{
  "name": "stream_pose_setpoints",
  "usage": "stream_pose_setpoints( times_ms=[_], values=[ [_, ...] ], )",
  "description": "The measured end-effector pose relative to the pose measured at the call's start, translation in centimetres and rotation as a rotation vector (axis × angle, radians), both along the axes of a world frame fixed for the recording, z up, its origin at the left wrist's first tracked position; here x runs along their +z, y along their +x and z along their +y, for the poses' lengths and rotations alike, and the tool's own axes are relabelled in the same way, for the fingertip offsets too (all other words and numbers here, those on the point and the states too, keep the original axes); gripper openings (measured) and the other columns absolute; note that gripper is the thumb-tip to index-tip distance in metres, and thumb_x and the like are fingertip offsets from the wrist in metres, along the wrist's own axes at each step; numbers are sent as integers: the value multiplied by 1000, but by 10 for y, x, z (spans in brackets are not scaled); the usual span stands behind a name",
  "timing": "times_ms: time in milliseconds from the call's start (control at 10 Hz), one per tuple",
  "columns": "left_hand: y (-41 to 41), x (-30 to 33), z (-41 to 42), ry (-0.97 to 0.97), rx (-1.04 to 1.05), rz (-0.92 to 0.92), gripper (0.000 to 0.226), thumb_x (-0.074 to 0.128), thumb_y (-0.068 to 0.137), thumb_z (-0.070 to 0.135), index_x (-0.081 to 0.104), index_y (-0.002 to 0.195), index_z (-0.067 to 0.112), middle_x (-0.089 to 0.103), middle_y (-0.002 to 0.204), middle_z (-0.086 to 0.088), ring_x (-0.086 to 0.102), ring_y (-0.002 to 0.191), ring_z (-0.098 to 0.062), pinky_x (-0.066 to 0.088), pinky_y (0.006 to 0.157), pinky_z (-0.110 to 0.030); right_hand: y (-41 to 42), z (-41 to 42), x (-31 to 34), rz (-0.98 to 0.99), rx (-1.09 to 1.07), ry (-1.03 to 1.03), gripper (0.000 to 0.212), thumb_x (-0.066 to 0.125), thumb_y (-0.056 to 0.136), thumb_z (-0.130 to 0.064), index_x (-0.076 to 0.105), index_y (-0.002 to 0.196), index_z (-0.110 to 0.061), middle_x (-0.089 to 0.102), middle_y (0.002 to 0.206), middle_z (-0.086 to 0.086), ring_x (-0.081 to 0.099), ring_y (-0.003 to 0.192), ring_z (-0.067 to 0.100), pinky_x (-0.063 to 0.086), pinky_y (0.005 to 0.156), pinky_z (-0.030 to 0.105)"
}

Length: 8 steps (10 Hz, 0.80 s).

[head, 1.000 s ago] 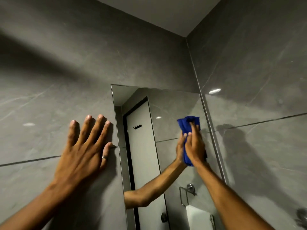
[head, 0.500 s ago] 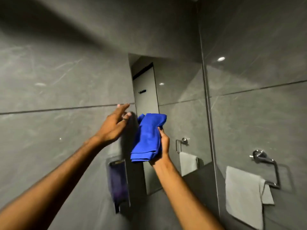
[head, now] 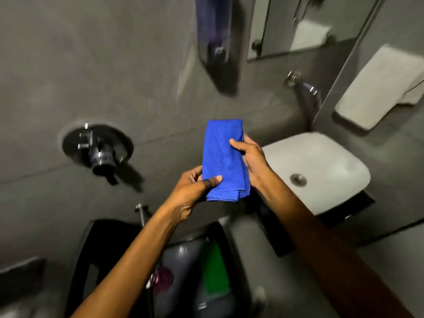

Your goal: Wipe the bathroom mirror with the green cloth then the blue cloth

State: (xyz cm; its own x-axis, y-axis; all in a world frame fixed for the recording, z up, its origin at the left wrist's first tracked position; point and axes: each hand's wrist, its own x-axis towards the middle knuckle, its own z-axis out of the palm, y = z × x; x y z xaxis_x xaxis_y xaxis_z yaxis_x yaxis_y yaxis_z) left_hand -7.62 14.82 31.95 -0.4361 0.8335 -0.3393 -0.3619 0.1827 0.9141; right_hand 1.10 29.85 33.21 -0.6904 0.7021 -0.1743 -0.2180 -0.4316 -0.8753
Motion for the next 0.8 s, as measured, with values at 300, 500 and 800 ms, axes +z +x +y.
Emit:
stream_pose_setpoints(
  times_ms=[300,500,800],
  values=[
    [64,-269,-157,-608,284,-375,44,50,89,-16,66,124,6,71,124,-21,73,88,-27,61,58,-30,13,-129,-278,-805,298,1,31,49,93,11,61,121,8,66,123,29,62,94,22,50,80,30],
    [65,-365,-184,-686,473,-369,51,49,90,-16,64,129,13,70,131,-17,69,115,-38,54,99,-58,-17,-171,-376,-920,322,-29,28,52,93,7,63,119,8,68,119,26,57,95,19,48,76,27],
    [45,-377,-180,-715,45,287,64,53,103,17,26,160,7,24,170,-12,18,160,-28,12,130,-30,-11,-169,-392,-1118,541,457,60,45,103,-32,25,157,-18,23,165,13,25,151,32,25,122,39]
  ],
)
